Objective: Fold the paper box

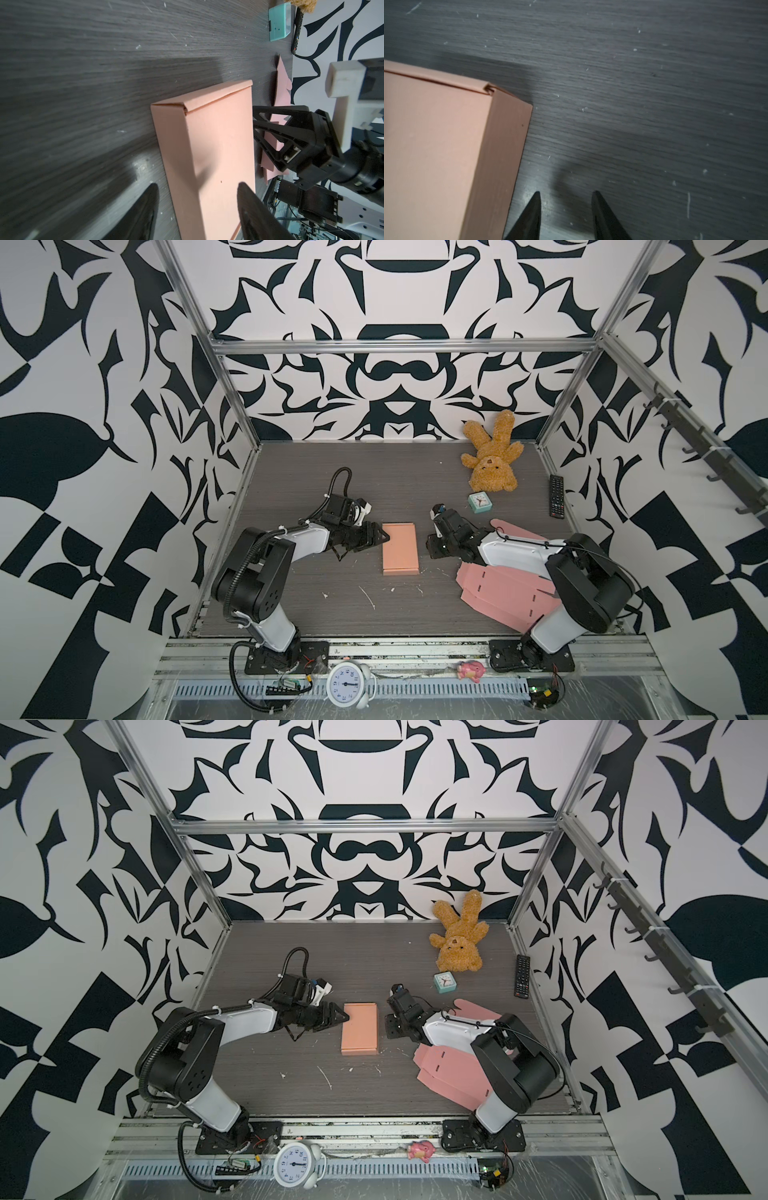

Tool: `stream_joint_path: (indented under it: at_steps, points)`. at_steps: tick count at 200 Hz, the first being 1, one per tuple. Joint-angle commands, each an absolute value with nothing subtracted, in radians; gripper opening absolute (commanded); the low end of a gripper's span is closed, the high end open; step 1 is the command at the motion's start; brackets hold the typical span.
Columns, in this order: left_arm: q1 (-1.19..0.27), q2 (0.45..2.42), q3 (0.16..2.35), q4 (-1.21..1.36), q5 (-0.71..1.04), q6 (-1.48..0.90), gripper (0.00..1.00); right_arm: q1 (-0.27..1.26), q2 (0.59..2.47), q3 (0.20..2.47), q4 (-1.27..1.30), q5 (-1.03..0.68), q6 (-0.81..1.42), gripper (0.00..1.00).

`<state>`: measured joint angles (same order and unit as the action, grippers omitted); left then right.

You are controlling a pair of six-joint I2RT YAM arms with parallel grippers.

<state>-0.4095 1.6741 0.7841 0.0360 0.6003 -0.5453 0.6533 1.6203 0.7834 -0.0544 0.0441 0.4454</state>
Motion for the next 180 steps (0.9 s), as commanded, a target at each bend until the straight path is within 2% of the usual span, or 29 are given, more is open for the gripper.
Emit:
stream_joint_path:
  at_steps: [1, 180]
  points:
    - [-0.405, 1.704, 0.813, 0.078, 0.596, -0.573, 0.61, 0.644, 1.625, 0.832, -0.029, 0.034, 0.435, 0.41]
    - [-0.429, 1.747, 0.839, 0.159, 0.625, -0.622, 0.60, 0.632, 1.728, 0.898, 0.005, -0.015, 0.449, 0.36]
